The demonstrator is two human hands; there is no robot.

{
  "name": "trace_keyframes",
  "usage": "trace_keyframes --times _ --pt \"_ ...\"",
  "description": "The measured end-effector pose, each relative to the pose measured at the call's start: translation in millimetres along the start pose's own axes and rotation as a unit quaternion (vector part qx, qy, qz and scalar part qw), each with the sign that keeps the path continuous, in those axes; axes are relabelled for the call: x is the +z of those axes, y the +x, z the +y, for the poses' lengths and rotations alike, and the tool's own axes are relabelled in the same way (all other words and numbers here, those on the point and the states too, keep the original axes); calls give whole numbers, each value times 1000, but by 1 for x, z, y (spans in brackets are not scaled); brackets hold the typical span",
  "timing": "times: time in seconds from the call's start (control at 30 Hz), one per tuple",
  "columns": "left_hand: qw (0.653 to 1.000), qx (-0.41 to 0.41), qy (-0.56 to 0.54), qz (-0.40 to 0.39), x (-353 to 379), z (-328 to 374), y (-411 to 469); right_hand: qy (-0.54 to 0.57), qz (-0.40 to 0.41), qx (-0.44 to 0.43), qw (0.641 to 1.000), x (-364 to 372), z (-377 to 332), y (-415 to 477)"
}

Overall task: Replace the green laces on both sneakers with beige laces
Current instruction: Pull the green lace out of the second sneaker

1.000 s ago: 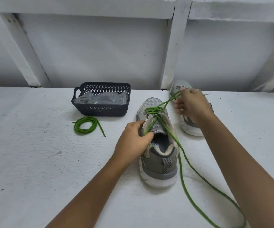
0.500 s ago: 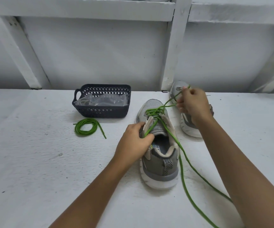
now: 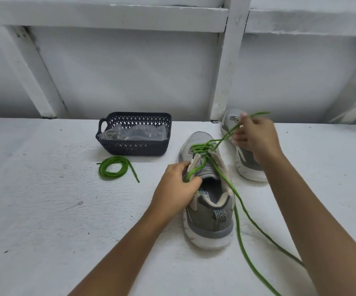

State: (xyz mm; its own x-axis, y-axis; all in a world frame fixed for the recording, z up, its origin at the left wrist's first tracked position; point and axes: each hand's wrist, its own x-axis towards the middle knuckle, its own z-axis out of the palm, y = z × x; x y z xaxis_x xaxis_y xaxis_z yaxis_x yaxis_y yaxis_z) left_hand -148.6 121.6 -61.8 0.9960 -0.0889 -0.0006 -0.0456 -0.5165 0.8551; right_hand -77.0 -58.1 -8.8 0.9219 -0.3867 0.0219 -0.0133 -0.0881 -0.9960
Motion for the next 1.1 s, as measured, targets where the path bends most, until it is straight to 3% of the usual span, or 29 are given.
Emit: trace_keyframes --times 0.1,0.2,0.3,0.37,0.47,0.53,0.63,0.7,0.8,0.87,0.97,1.03,1.1 --pt "1000 1 -4 -2 0 -1 1 -168 -122 27 978 10 17 -15" --pt "1000 0 -11 -3 1 -2 1 -244 -148 -7 958 14 24 -20" --pt "1000 1 -15 -2 1 -3 1 -138 -130 27 982 9 16 -9" --pt "1000 -2 -15 -2 1 -2 1 -52 -59 23 997 2 8 1" --pt "1000 -6 -15 0 2 0 0 -9 53 5 999 -6 2 8" --pt "1000 -10 -12 1 2 -1 1 -10 7 16 1000 -1 5 0" --pt "1000 -6 -10 3 2 -2 2 -188 -129 30 973 9 23 -15" --pt "1000 -5 -14 4 2 -2 2 -272 -146 -10 951 13 30 -17" --pt "1000 -9 -18 5 3 -3 2 -180 -107 -8 978 12 26 -12" --pt "1000 -11 -19 3 2 -4 2 -87 -28 -13 996 7 17 -5" --pt "1000 -8 -15 3 2 -5 3 -3 90 -30 996 1 9 3" --pt "1000 -9 -16 -1 2 -5 3 -14 61 -16 998 3 12 0" --pt "1000 -10 -19 -4 2 -4 2 -66 -26 16 997 8 21 -9"
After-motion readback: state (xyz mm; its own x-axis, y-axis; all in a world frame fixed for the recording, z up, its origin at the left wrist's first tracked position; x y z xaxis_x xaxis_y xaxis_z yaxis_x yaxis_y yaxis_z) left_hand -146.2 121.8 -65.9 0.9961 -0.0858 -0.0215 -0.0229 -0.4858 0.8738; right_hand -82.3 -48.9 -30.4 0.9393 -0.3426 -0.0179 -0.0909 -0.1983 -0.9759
